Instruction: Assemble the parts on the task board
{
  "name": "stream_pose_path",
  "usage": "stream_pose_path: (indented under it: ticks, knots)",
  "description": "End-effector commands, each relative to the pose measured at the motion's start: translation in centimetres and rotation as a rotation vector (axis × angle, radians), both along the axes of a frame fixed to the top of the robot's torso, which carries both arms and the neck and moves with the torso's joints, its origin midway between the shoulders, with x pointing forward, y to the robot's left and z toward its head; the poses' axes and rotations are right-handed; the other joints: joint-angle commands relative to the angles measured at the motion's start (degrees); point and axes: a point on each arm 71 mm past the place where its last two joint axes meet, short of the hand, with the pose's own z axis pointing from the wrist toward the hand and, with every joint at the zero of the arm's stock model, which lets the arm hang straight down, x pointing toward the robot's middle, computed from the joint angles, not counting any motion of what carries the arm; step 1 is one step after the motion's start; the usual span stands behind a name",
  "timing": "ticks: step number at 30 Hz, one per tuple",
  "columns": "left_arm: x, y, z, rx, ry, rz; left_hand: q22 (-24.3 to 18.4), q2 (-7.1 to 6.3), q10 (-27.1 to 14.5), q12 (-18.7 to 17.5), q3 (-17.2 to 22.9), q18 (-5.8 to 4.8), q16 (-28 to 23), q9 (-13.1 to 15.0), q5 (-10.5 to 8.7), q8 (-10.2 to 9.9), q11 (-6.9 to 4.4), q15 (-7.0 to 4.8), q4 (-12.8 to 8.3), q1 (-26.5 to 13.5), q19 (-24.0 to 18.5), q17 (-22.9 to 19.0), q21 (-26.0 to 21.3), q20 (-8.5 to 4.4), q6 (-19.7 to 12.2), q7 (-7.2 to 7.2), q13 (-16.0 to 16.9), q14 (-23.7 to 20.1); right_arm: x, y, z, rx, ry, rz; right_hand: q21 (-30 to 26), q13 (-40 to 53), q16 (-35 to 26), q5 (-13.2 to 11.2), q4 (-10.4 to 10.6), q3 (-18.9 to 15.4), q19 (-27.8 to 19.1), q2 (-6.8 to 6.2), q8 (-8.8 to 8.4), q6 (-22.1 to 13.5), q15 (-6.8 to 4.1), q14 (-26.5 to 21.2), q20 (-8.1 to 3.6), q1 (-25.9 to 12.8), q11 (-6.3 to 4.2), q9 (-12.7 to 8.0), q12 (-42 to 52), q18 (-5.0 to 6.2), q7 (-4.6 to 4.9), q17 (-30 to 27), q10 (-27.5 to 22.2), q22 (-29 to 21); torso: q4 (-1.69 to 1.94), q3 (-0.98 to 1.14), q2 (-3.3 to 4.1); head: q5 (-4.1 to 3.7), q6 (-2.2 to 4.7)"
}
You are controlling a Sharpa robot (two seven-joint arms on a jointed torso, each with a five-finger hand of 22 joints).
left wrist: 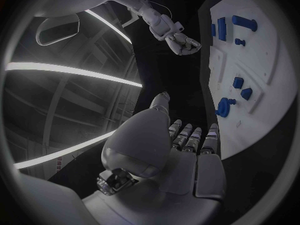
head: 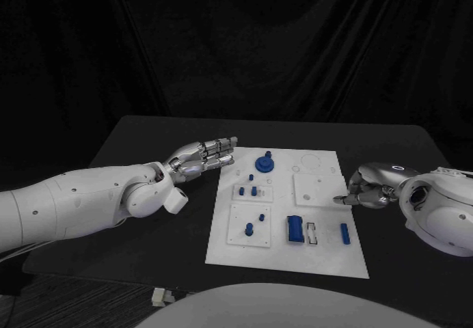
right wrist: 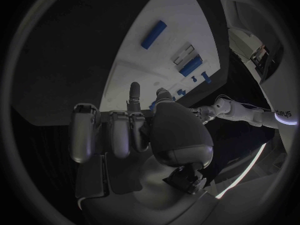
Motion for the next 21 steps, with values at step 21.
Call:
stream_pose_path:
  ticks: [21]
  knots:
    - [-0.1,-0.2,0.1,-0.021,0.0,-0.009,0.0,0.24,0.0,0.4,0.1,0.28,-0.1,0.1,0.25,0.2,0.72,0.38,-0.5,0.2,0.2,0.0,0.3,0.28,0.4,0.11,0.1,0.1,-0.3,-0.2,-2.7,-0.152,0.177,-0.039,0.1,15.1,-0.2,-3.9,0.7,-0.1,2.4,1.36,-2.43,3.5,-0.81,4.7,-0.64,4.2,-0.79,-0.6,0.2,-1.09,-0.29,7.7,6.1,12.5,0.01,0.01,0.01,-0.21,-0.01]
